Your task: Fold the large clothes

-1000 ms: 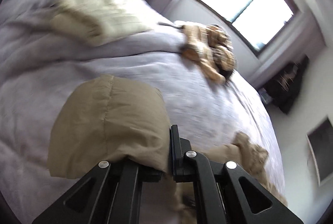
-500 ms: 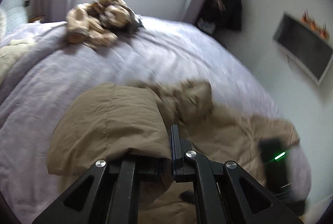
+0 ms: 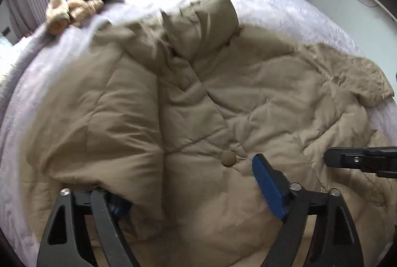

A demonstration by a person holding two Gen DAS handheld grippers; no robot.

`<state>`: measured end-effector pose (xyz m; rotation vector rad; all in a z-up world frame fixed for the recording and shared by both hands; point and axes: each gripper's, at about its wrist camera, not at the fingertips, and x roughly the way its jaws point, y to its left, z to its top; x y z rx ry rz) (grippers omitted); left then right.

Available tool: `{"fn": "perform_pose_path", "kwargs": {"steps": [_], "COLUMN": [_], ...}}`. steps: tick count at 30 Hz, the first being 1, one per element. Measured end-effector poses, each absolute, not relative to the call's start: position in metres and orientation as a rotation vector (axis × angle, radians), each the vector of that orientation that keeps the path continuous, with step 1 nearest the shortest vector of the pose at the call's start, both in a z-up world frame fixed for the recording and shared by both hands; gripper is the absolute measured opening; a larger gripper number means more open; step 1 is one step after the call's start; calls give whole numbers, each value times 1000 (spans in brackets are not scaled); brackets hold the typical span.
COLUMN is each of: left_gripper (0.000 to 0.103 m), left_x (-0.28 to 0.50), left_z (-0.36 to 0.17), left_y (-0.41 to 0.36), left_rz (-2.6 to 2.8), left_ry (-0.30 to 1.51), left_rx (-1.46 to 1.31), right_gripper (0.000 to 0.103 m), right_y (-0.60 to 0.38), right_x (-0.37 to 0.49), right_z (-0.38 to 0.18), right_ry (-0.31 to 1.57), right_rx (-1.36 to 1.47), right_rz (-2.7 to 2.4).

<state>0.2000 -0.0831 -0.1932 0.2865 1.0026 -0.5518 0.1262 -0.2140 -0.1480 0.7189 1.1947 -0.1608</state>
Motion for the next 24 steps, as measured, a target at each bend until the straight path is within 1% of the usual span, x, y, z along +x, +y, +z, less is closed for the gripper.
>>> {"fn": "perform_pose_path", "kwargs": {"steps": [4,5,6,7,8,9,10,13,15,19,22,23,24], "left_gripper": [87,87,87,87,87,87,87,87,87,87,87,87,87], "left_x": [192,187,186,184,181,183,185,196,202,204,201,201,201], "left_z": [-178,-171,-168,-165,-160,-159,-160,-179,-198,-229,-242,-244,-243], "left_y": [-55,-39,-29,-11,13,32,51,97,122,139,138,137,135], "left_rz": [-538,-516,-494,-459,-390,-331,-273,-122,-50,-21,-34,-35,-36], "left_ry": [1004,998,992,983,971,971,982,1049,1093,1139,1148,1146,1145], "left_rx": [254,224,205,176,133,99,63,-35,-103,-155,-154,-145,-140], "right_gripper": [6,7,12,34,70,83,86,86,86,86,83,64,42], "right_y": [-207,-200,-197,-187,-174,-162,-147,-97,-57,8,19,13,7], "right_x": [126,132,120,122,128,134,140,153,167,191,207,215,217], "right_z": [-140,-134,-129,-121,-114,-107,-99,-88,-92,-128,-147,-150,-149], "right_ry": [1183,1177,1170,1160,1144,1124,1087,1033,1011,998,954,944,937], "right_rx": [649,605,562,505,443,396,342,146,-15,-353,-491,-507,-495], "right_rz": [-143,-129,-114,-95,-75,-55,-18,90,131,143,36,-18,-55]}}
